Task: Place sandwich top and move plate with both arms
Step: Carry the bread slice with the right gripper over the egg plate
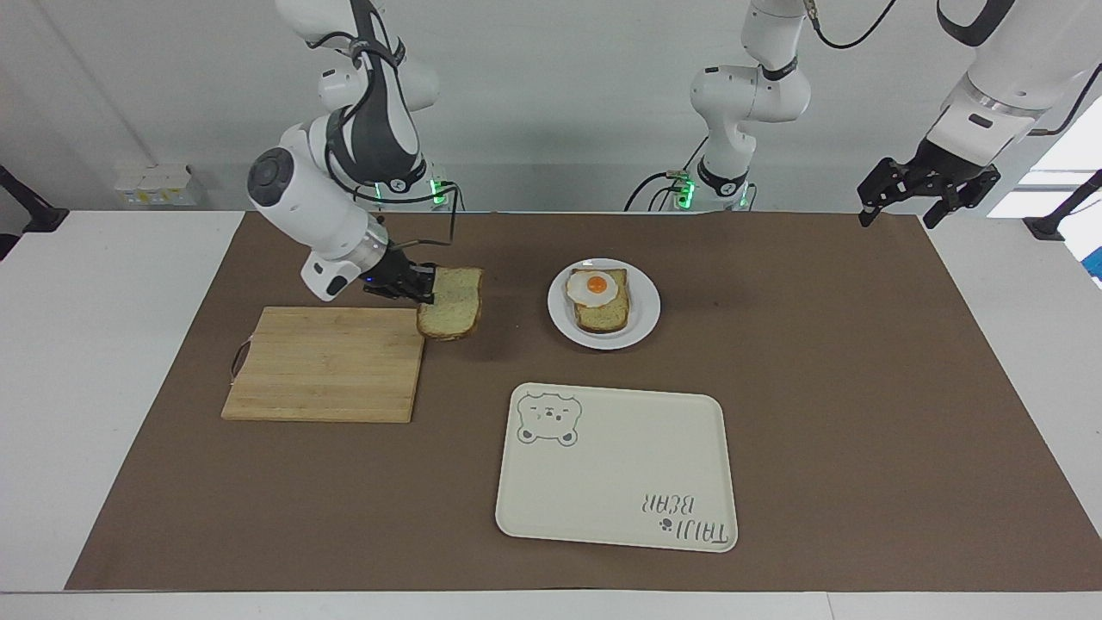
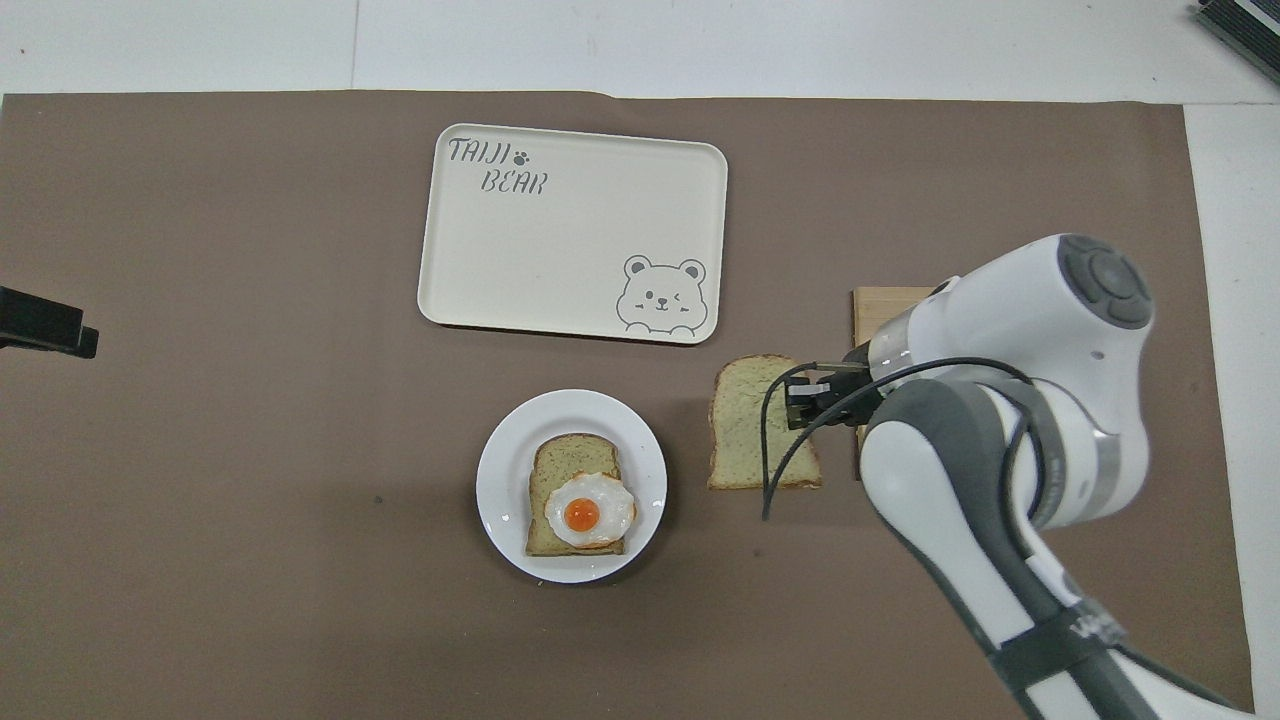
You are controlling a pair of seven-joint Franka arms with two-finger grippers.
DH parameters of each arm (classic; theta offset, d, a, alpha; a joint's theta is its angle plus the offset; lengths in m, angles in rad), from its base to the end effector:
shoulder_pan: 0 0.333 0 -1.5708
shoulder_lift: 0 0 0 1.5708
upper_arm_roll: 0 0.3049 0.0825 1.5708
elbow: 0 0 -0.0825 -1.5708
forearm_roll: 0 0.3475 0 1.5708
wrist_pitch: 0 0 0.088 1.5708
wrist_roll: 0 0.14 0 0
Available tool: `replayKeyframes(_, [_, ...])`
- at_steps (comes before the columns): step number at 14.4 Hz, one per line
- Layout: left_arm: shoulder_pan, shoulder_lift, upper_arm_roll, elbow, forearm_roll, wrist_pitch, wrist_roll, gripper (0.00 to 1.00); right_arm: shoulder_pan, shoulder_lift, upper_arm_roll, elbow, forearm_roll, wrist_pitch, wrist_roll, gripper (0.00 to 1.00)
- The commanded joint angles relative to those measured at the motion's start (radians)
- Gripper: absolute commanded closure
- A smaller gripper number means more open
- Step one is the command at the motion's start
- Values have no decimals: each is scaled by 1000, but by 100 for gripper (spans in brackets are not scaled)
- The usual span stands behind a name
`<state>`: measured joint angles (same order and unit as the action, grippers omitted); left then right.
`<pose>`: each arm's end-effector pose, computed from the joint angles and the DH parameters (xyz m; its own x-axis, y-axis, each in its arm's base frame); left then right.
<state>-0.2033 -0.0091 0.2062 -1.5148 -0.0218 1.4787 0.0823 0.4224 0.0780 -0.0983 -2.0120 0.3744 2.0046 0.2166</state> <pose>0.5054 -0.0013 0.6012 0.9964 -0.0814 -0.0251 -0.0807 -0.9964 0.0258 0.4893 0.1997 0.3881 0.9841 -0.0399 -0.1732 -0.0880 -0.9560 -0.2798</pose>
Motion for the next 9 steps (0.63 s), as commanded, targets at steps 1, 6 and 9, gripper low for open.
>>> replayKeyframes(1, [-5,-26,2,-28,8,-5,-9,0,76,2,-1,-19,-6,68,67,100])
replayKeyframes(6, [-5,-26,2,-28,8,-5,-9,0,140,-3,12,-11,12,65,72,100])
replayKeyframes(9, [-5,-25,2,-28,8,-5,-9,0,208,32,14,-13,12,112,130,100])
